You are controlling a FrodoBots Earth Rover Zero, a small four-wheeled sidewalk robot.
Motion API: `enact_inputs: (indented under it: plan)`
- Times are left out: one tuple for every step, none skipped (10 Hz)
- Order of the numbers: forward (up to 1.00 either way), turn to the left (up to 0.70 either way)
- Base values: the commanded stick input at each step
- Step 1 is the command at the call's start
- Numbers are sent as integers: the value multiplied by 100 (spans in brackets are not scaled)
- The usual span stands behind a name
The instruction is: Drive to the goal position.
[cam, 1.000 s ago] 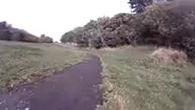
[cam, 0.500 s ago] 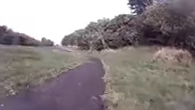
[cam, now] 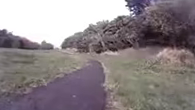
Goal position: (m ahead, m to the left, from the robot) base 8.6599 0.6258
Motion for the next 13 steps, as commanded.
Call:
enact_inputs:
  plan:
    - [85,0]
    - [85,0]
    - [85,0]
    - [85,0]
    - [85,0]
    - [85,0]
    - [85,0]
    - [85,0]
    - [85,0]
    - [85,0]
    - [85,0]
    - [85,0]
    - [85,0]
